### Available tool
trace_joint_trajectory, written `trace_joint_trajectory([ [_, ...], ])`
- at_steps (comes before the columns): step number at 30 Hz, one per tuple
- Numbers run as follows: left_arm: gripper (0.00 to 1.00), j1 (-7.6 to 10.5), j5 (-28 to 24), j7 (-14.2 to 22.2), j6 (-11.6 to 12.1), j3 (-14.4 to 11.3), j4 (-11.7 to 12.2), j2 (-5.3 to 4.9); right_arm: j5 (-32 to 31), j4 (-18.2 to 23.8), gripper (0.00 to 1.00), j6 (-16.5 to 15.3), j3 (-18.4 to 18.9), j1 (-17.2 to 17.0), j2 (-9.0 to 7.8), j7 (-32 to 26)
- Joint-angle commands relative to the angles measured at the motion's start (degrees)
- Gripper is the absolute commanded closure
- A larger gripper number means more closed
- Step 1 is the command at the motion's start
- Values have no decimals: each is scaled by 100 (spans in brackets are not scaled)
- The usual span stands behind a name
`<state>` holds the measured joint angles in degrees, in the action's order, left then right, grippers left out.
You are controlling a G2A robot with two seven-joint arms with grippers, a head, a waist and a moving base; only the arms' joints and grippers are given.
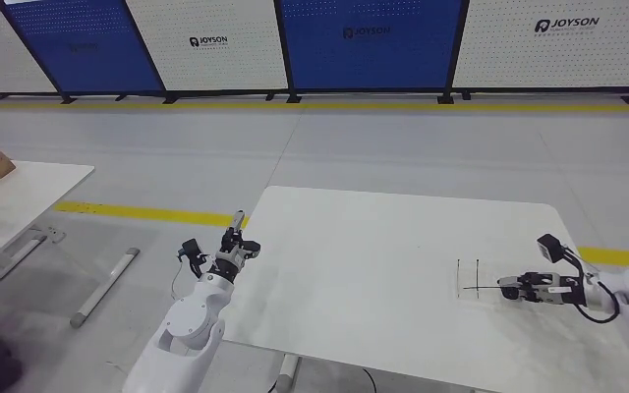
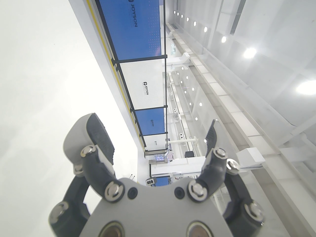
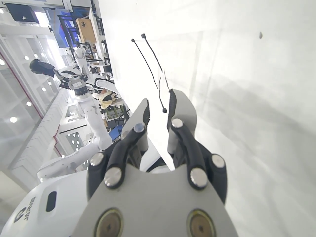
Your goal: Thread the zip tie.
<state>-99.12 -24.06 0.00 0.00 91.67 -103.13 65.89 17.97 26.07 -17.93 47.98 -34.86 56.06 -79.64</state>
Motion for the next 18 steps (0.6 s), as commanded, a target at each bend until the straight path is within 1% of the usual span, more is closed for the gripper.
trace_joint_trajectory([
  [1, 0, 0, 0, 0, 0, 0, 0, 0, 8, -19, 82, -6, -11, 5, 3, 0],
  [4, 0, 0, 0, 0, 0, 0, 0, 0, 22, -47, 82, -4, -30, 16, 10, 0],
  [6, 0, 0, 0, 0, 0, 0, 0, 0, 32, -60, 85, 5, -47, 24, 16, 0],
  [7, 0, 0, 0, 0, 0, 0, 0, 0, 35, -65, 85, 8, -54, 29, 19, 0],
  [8, 0, 0, 0, 0, 0, 0, 0, 0, 40, -70, 90, 8, -61, 32, 22, 0],
  [12, 0, 0, 0, 0, 0, 0, 0, 0, 70, -102, 94, 4, -84, 47, 30, 0],
  [13, 0, 0, 0, 0, 0, 0, 0, 0, 74, -110, 99, 1, -88, 51, 32, 0],
  [18, 0, 0, 0, 0, 0, 0, 0, 0, 85, -140, 100, -12, -110, 67, 42, 0],
])
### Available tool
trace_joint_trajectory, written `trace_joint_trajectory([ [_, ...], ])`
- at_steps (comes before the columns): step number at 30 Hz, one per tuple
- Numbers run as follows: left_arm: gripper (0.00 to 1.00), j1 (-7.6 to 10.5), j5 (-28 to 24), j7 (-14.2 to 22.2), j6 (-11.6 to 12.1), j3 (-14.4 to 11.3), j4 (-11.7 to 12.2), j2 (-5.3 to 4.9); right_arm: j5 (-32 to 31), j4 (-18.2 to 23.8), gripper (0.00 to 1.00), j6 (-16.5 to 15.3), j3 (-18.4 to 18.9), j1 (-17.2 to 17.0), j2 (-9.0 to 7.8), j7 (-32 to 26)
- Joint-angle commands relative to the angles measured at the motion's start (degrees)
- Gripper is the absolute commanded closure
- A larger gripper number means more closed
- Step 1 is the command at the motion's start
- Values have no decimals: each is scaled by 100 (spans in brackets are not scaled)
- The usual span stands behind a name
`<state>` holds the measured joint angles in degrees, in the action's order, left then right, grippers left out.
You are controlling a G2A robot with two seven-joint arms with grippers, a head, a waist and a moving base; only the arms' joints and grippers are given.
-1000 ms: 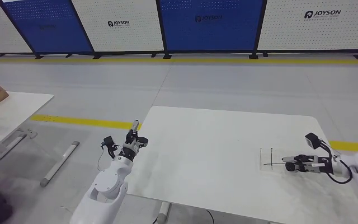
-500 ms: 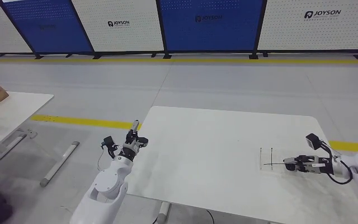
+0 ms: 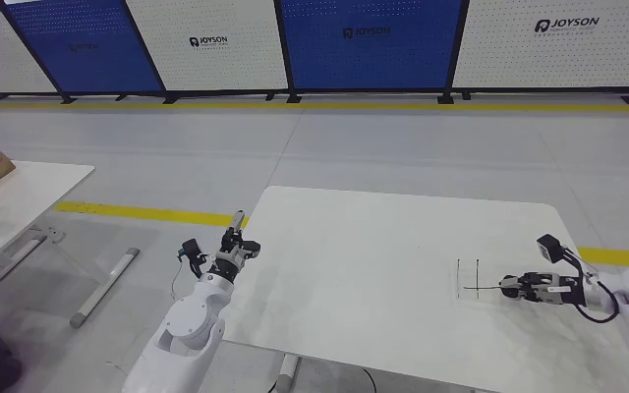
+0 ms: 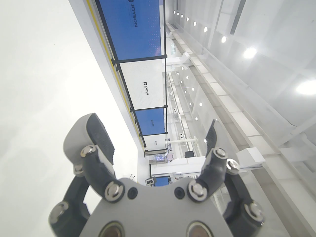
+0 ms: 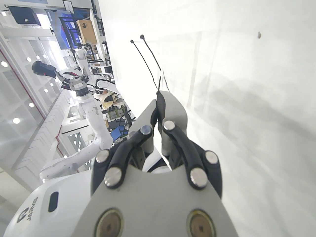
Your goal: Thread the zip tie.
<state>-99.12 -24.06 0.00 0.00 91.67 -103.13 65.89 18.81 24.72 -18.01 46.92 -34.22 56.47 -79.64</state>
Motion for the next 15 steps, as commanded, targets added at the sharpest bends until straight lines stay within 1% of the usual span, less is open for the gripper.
trace_joint_trajectory([
  [1, 0, 0, 0, 0, 0, 0, 0, 0, 7, -15, 100, -15, -7, 2, 2, 0],
  [6, 0, 0, 0, 0, 0, 0, 0, 0, 94, -27, 100, -145, 4, -10, -18, 0],
  [9, 0, 0, 0, 0, 0, 0, 0, 0, 151, 81, 100, -147, 28, -41, -63, 0],
  [13, 0, 0, 0, 0, 0, 0, 0, 0, 135, 282, 100, -147, 134, -104, -183, 0],
  [15, 0, 0, 0, 0, 0, 0, 0, 0, 96, 486, 100, -147, 246, -180, -270, 0],
])
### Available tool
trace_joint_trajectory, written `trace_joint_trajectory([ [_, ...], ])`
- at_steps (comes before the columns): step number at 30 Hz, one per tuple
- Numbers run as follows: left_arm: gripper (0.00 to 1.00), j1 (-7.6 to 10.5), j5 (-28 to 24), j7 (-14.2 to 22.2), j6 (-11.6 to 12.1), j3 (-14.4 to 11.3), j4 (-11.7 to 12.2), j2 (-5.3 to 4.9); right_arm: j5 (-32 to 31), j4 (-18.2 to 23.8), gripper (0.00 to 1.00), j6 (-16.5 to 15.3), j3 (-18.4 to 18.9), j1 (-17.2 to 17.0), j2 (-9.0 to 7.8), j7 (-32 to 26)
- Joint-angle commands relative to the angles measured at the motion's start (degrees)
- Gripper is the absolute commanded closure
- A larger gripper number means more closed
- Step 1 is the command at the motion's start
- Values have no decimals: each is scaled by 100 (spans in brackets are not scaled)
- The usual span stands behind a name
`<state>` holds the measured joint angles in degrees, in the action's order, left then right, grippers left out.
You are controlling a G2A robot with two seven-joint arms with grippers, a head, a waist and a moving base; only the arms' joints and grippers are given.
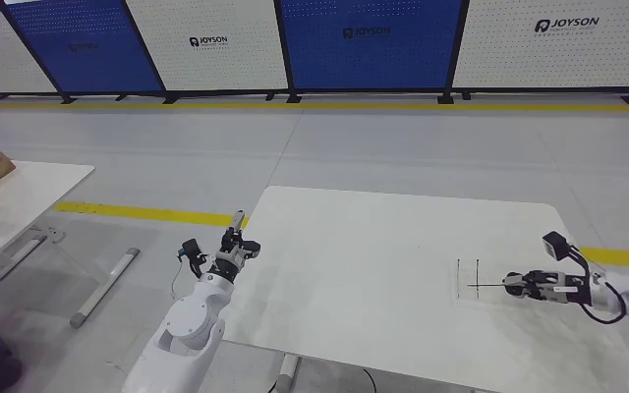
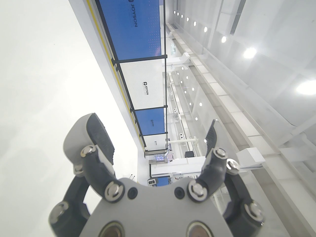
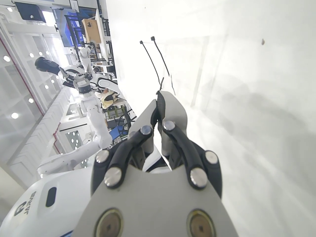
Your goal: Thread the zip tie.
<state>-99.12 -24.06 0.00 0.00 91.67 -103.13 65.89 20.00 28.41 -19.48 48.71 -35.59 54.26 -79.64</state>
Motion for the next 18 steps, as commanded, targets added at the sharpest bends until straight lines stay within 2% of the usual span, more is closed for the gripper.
trace_joint_trajectory([
  [1, 0, 0, 0, 0, 0, 0, 0, 0, -39, 214, 100, 0, 128, -88, -92, 0],
  [6, 0, 0, 0, 0, 0, 0, 0, 0, -23, 1086, 100, 0, 685, -497, -406, 0],
  [9, 0, 0, 0, 0, 0, 0, 0, 0, 25, 1982, 100, 0, 1127, -949, -663, 0],
  [10, 0, 0, 0, 0, 0, 0, 0, 0, 25, 2417, 100, 0, 1297, -1157, -767, 0],
  [15, 0, 0, 0, 0, 0, 0, 0, 0, -147, 3961, 100, 0, 1796, -1918, -1108, 0],
  [16, 0, 0, 0, 0, 0, 0, 0, 0, -156, 4168, 100, 0, 1838, -2025, -1145, 0],
  [18, 0, 0, 0, 0, 0, 0, 0, 0, -115, 4308, 100, 0, 1950, -2166, -1195, 0],
])
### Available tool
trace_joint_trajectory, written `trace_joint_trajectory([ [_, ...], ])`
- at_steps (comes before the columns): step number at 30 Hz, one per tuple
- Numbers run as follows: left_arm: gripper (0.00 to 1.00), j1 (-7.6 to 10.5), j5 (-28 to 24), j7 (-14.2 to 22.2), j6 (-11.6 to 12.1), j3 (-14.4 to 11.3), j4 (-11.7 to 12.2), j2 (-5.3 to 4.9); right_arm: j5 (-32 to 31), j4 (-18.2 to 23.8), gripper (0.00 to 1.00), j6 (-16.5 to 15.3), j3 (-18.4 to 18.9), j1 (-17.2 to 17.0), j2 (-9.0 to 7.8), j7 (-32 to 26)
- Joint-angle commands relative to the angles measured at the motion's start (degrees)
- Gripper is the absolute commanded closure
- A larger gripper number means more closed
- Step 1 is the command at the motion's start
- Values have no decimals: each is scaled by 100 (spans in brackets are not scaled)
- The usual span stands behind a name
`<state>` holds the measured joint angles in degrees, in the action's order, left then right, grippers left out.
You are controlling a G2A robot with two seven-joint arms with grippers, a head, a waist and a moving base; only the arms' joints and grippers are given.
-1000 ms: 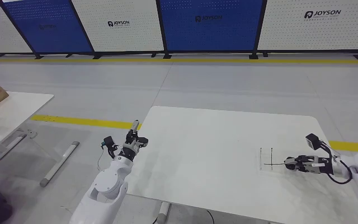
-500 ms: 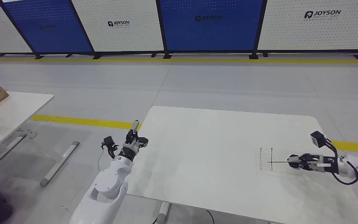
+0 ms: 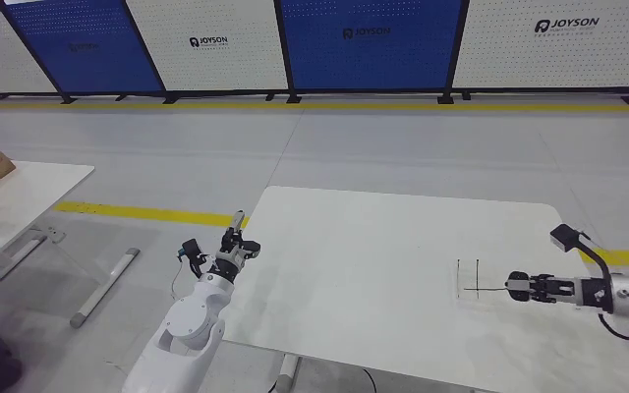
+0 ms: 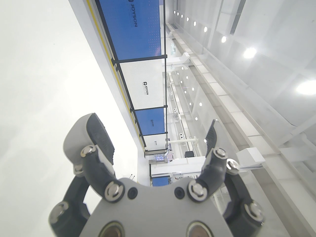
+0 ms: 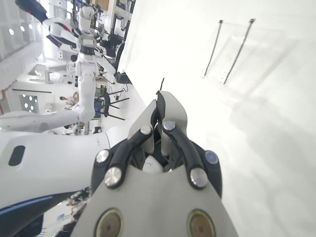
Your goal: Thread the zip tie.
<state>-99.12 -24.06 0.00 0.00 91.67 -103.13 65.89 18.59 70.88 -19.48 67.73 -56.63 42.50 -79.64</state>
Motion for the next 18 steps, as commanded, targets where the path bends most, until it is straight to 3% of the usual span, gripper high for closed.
trace_joint_trajectory([
  [1, 0, 0, 0, 0, 0, 0, 0, 0, 32, 64, 100, 0, 51, -77, -22, 0],
  [12, 0, 0, 0, 0, 0, 0, 0, 0, 16, 74, 100, 27, 38, -107, -17, 96],
  [18, 0, 0, 0, 0, 0, 0, 0, 0, -51, 515, 100, 27, -62, -118, 49, 625],
])
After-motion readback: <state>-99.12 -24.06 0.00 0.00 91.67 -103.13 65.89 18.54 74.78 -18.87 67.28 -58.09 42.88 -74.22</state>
